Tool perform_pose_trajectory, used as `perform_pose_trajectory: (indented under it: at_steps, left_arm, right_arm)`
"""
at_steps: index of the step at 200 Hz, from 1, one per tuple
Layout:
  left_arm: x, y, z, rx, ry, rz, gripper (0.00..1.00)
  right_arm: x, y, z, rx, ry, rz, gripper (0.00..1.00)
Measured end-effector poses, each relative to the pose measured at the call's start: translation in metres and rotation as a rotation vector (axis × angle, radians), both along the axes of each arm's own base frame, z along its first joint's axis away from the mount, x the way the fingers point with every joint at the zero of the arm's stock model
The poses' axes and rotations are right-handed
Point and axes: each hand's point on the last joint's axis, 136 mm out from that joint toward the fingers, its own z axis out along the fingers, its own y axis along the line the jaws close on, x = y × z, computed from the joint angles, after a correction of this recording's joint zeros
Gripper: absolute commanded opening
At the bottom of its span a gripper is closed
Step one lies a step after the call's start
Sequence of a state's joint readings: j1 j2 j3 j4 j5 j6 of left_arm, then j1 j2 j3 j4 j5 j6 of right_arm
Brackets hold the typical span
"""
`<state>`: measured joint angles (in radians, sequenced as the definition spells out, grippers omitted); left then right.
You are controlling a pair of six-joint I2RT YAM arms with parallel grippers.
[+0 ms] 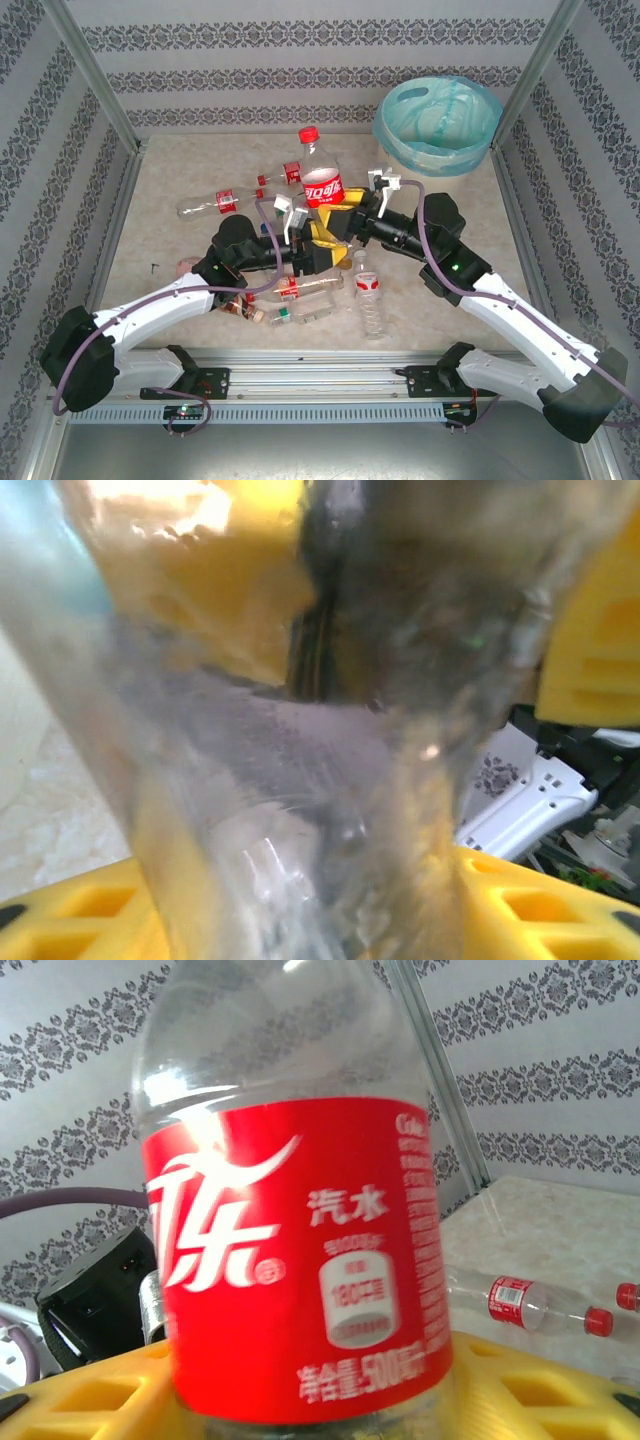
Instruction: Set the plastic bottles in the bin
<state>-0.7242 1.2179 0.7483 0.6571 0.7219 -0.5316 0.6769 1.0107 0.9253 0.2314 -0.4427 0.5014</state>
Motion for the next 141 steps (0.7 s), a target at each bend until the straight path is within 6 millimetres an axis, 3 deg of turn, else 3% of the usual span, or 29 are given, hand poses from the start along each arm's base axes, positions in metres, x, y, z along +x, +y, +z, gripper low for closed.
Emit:
perform_pose_trajectory:
  at_steps: [31, 49, 75, 113, 141]
  left_arm:
    - [-0.001, 0.0, 0.001, 0.004, -0.016, -0.001, 0.45]
    - [-0.006, 0.003, -0.001, 0.03, -0.038, -0.005, 0.45]
    - [-0.018, 0.009, -0.004, 0.093, -0.081, -0.029, 0.45]
    - [-0.027, 0.011, -0.014, 0.203, -0.104, -0.075, 0.45]
    - [-0.032, 0.013, -0.023, 0.252, -0.104, -0.097, 0.46]
  right_arm:
    - [-0.003, 0.002, -0.001, -0.012, -0.005, 0.01, 0.97]
    - [-0.002, 0.0, -0.002, -0.045, -0.015, 0.0, 0.98]
    - [-0.006, -0.003, 0.009, -0.101, -0.052, -0.003, 0.91]
    - [-0.014, 0.001, 0.047, -0.153, -0.134, 0.052, 0.77]
    - [-0.014, 0.01, 0.033, -0.211, -0.102, 0.106, 0.65]
